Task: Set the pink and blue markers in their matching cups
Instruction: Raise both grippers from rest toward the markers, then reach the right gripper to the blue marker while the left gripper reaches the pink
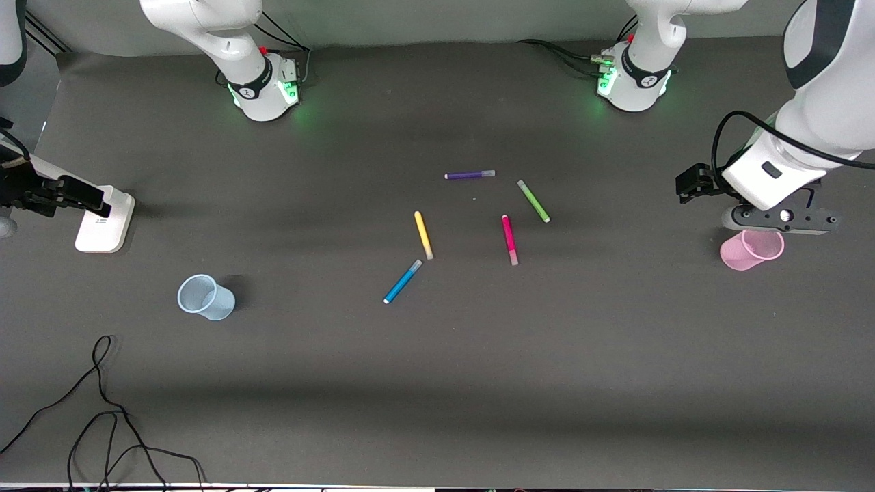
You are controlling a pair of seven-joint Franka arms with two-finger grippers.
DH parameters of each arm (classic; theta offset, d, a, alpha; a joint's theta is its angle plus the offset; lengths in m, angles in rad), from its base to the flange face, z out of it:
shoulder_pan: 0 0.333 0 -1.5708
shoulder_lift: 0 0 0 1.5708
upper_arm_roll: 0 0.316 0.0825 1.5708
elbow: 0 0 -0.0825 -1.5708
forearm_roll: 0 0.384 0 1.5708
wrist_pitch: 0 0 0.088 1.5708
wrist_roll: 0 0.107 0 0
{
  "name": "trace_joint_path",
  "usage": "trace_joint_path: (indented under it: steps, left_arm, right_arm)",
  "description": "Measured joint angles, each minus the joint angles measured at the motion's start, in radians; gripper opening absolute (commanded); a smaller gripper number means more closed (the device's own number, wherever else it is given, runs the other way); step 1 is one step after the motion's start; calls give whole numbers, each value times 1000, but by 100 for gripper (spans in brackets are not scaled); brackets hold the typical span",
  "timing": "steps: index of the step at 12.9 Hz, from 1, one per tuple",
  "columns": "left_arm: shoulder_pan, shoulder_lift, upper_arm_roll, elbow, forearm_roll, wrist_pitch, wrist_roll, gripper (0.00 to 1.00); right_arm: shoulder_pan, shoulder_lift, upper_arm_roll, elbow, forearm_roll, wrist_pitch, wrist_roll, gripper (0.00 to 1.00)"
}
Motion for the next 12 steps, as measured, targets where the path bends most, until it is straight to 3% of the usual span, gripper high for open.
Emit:
trace_joint_path:
  steps: [3,7,12]
  left_arm:
    - [0,1,0,-1,0,0,0,98]
    - [-13,18,-2,-11,-7,0,0,95]
    - [-26,149,-49,-12,-36,22,-19,93]
  right_arm:
    - [61,4,7,-7,2,2,57,100]
    - [180,17,15,-7,15,8,290,100]
    - [349,59,18,6,19,55,629,100]
